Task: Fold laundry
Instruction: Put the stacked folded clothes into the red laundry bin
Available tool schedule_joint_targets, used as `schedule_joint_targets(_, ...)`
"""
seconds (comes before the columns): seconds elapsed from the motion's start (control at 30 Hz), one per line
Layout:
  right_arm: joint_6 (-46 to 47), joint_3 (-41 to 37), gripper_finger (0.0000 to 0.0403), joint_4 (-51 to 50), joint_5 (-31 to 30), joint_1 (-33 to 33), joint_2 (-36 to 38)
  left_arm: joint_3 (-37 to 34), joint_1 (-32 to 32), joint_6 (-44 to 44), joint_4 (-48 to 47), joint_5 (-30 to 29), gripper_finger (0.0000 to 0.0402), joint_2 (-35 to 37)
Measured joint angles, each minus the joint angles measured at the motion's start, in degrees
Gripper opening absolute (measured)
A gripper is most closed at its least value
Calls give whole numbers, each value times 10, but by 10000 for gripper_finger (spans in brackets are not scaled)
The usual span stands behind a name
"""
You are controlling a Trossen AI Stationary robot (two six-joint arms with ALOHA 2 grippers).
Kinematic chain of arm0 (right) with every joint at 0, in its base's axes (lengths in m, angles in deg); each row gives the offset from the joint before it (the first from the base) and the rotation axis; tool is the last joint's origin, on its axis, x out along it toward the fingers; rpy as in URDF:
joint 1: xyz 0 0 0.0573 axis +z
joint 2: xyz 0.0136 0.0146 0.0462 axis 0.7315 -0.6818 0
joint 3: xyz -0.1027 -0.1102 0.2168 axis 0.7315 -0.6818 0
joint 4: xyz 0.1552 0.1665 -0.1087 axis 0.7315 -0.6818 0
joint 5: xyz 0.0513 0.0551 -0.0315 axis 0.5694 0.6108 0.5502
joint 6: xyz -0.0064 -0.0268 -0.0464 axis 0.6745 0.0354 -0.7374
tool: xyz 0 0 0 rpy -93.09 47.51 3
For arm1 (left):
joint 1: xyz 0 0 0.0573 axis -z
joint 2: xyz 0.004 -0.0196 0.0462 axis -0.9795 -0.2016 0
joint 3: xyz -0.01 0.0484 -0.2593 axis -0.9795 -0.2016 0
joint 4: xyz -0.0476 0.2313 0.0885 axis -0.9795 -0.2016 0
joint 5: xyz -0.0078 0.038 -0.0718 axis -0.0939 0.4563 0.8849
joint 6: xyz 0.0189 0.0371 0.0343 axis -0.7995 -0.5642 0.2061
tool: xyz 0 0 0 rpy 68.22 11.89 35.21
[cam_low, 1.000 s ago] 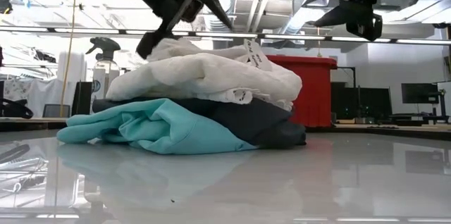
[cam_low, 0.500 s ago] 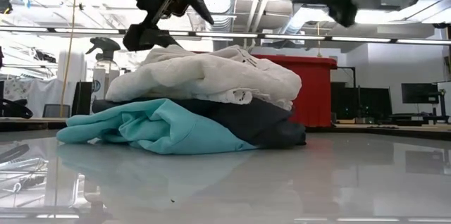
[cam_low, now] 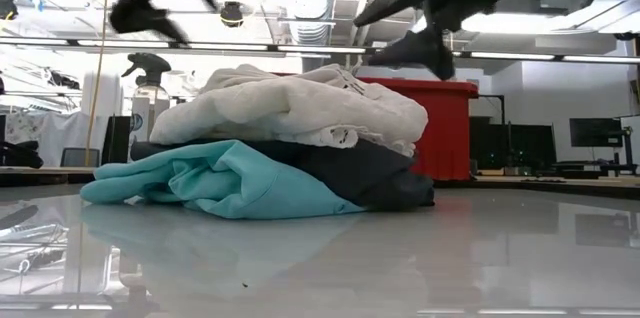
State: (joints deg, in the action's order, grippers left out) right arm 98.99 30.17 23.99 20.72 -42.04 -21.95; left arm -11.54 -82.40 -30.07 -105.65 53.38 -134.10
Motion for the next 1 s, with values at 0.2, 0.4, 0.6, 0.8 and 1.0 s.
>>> schedule_joint_targets(0.2, 35, 98, 277, -282, 141, -27, 3, -41, 4, 40, -33, 15, 313, 17)
schedule_joint_targets(0.4, 136, 124, 277, -494, 91, 7, 2, -127, 5, 83, 42, 66, 313, 17)
schedule_joint_targets(0.6, 267, 105, 277, -429, -46, 45, 0, -154, 2, 84, 124, 66, 313, 48)
schedule_joint_targets(0.8, 408, 105, 277, -433, -195, 85, -10, -185, 1, 101, 142, 69, 313, 50)
schedule_joint_targets(1.0, 450, 104, 277, -373, -199, 111, -58, -240, 1, 131, 227, 82, 313, 54)
